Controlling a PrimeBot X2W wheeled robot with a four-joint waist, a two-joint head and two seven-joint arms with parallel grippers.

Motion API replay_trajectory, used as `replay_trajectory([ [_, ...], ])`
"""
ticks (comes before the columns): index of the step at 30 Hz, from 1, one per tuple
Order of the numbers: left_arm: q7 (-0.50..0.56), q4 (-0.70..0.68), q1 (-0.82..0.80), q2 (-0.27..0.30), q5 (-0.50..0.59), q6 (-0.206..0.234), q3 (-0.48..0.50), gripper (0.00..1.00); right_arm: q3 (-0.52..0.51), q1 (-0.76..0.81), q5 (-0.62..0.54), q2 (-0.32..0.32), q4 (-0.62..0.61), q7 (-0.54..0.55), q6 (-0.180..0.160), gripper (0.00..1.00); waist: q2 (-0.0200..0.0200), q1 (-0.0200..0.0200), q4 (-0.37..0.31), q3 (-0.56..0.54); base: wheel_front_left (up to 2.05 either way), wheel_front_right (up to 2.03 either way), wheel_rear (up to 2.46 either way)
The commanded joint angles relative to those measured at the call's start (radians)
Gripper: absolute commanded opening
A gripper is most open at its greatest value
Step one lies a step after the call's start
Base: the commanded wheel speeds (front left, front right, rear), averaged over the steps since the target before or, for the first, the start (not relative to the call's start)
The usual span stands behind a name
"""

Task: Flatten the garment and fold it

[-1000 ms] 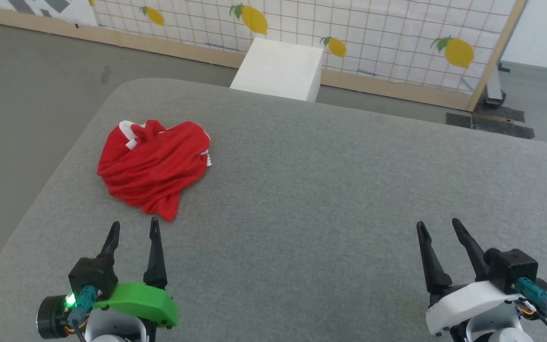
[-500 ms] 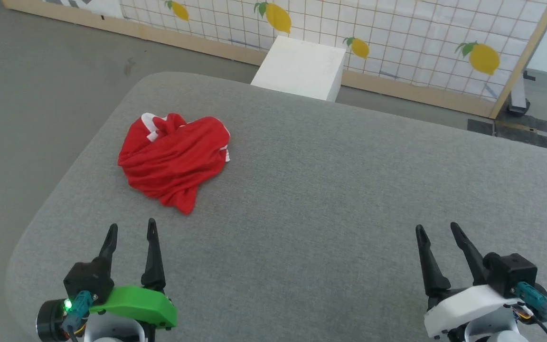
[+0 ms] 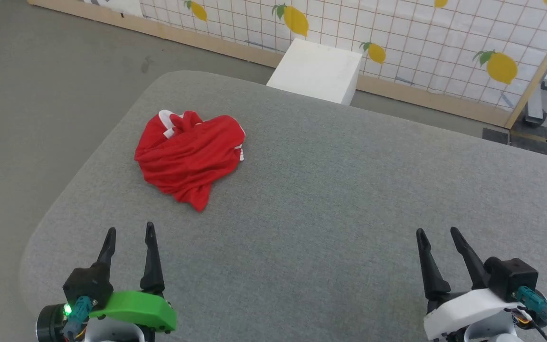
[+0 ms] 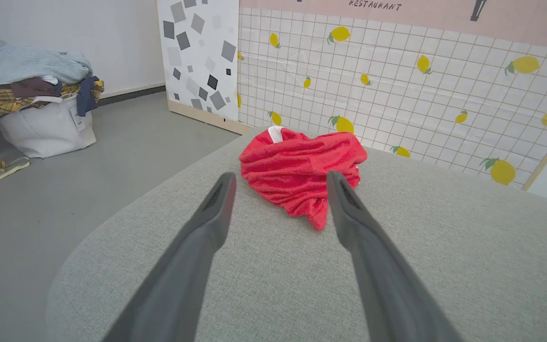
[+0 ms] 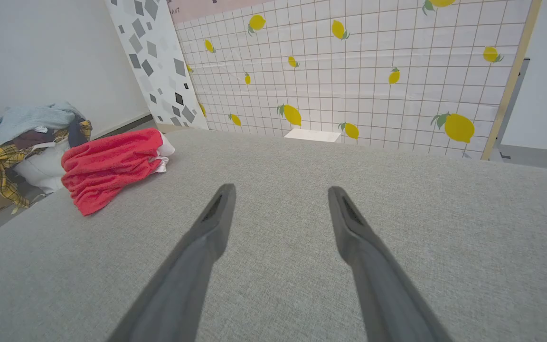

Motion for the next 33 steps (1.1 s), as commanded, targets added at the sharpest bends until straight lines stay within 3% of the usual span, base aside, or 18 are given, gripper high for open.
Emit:
replay_trajectory([
  [1, -0.01, 0.004, 0.018, -0.004, 0.0, 0.006, 0.004, 1.0, 0.001, 0.013, 0.013, 0.001, 0.007, -0.012, -0.001, 1.0, 0.0, 0.0, 0.006, -0.002, 0.0, 0.0, 0.0],
  [18, -0.045, 0.025, 0.024, -0.005, -0.004, -0.001, 0.021, 1.0, 0.001, 0.015, 0.045, 0.001, 0.047, -0.047, -0.001, 1.0, 0.0, 0.0, 0.057, -0.007, 0.0, 0.0, 0.0],
  [33, -0.066, 0.034, 0.029, -0.005, -0.005, 0.002, 0.024, 1.0, -0.002, 0.014, -0.071, 0.001, 0.043, -0.048, -0.002, 1.0, 0.0, 0.0, 0.081, -0.012, 0.0, 0.0, 0.0],
])
